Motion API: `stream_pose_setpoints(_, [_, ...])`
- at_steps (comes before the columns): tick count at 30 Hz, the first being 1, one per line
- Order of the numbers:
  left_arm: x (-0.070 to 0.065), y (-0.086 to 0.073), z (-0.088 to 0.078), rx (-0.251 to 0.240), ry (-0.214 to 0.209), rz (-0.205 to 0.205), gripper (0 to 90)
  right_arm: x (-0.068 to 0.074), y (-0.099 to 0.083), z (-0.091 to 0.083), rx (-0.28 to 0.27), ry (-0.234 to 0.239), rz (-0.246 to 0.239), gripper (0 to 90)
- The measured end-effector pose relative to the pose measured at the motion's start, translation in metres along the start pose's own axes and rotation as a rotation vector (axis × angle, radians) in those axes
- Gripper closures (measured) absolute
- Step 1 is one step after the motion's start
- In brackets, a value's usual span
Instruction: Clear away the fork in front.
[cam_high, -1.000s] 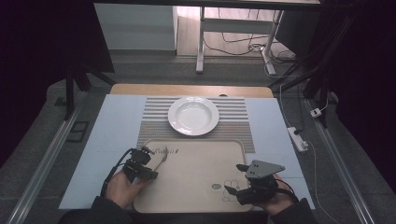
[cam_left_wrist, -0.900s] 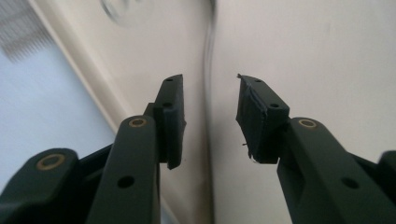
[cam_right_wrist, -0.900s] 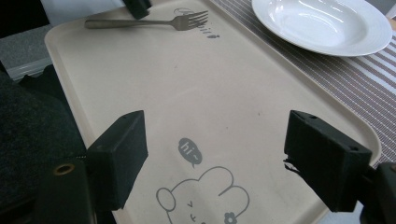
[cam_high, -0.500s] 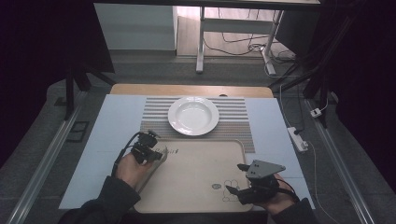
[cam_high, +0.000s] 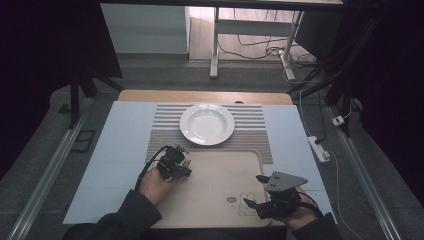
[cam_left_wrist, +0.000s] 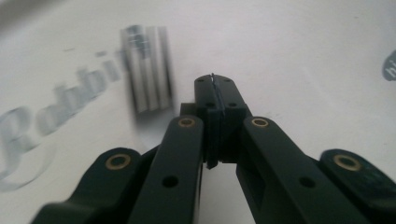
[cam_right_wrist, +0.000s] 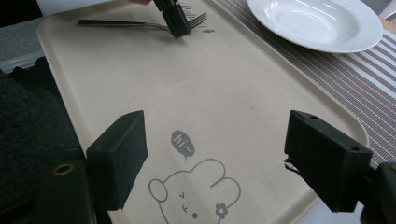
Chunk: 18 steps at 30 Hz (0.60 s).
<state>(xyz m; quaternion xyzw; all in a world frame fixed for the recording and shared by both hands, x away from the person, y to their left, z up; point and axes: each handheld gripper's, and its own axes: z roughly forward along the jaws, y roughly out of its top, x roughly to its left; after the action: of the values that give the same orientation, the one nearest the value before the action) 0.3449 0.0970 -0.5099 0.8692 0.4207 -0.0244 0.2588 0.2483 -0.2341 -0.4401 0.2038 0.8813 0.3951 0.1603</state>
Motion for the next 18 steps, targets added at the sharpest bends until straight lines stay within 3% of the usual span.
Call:
stream_pose_setpoints(4, [0.000,0.002,0.005,-0.009,0.005,-0.011,89.0,0.000,-0.001,0.000,0.002,-0.001,0.001,21.1])
stream_pose_setpoints(18, [0.018,-0.003,-0.003,-0.015,0.061,-0.060,89.0,-0.002,-0.002,0.002,-0.003,0.005,0.030,19.2])
